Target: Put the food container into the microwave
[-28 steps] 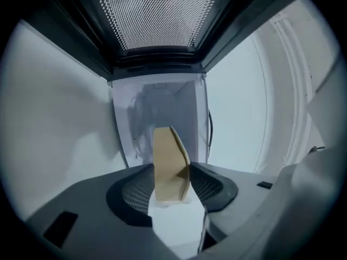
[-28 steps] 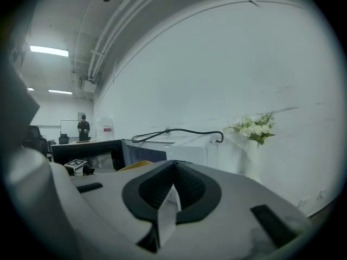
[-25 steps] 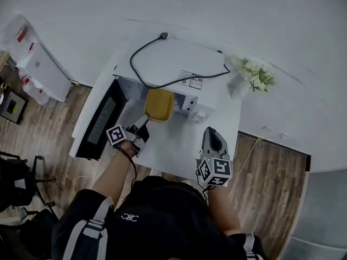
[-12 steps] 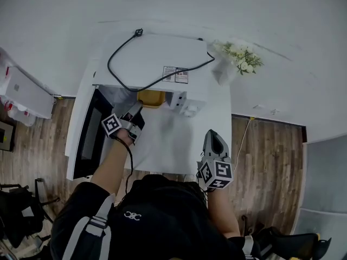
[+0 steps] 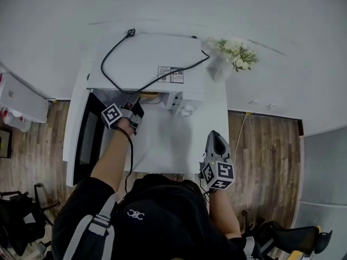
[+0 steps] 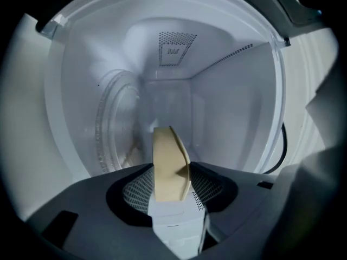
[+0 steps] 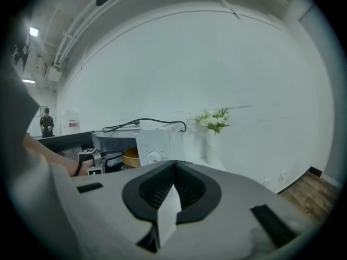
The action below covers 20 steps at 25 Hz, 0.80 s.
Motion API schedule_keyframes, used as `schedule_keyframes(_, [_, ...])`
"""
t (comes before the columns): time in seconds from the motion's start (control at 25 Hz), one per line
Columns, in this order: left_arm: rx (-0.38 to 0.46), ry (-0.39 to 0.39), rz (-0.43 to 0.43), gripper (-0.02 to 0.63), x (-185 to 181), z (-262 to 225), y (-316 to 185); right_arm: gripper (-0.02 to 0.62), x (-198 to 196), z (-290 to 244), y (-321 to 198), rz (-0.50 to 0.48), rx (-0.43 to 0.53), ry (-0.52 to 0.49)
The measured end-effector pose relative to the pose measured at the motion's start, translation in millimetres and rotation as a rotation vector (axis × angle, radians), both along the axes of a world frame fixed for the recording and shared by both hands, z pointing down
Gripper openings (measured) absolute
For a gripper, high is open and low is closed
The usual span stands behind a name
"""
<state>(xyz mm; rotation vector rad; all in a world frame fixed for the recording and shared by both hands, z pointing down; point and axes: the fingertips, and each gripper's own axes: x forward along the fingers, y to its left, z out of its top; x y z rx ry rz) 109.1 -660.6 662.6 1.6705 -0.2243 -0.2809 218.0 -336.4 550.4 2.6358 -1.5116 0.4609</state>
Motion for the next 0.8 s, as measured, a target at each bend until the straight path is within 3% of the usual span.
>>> schedule_keyframes(0.32, [0.163,-0.238,-0.03,0.225,-2.2,8.3,-3.9,0.005,-5.5,0.5,-3.9,-0.018,-0.004,0.007])
schedule_keyframes(0.44, [0.239,-0.372,-0.059,0.23,-7.6,13.0,-11.0,0.005,-9.5,4.3,-5.0,-0.024,-0.009,0.0])
schedule_keyframes(0.6, [0.424,-0.648,-0.044,0.265,-15.7,21.7,-16.5,0.005,-13.2,4.7,-7.0,-0.031,-0.009,-0.002])
schedule_keyframes(0.8, [0.629,-0.831,-0.051,0.351,-25.7,15.3,-16.5,0.005,-14.1,5.6,-6.6,-0.034,-0.005,-0.007])
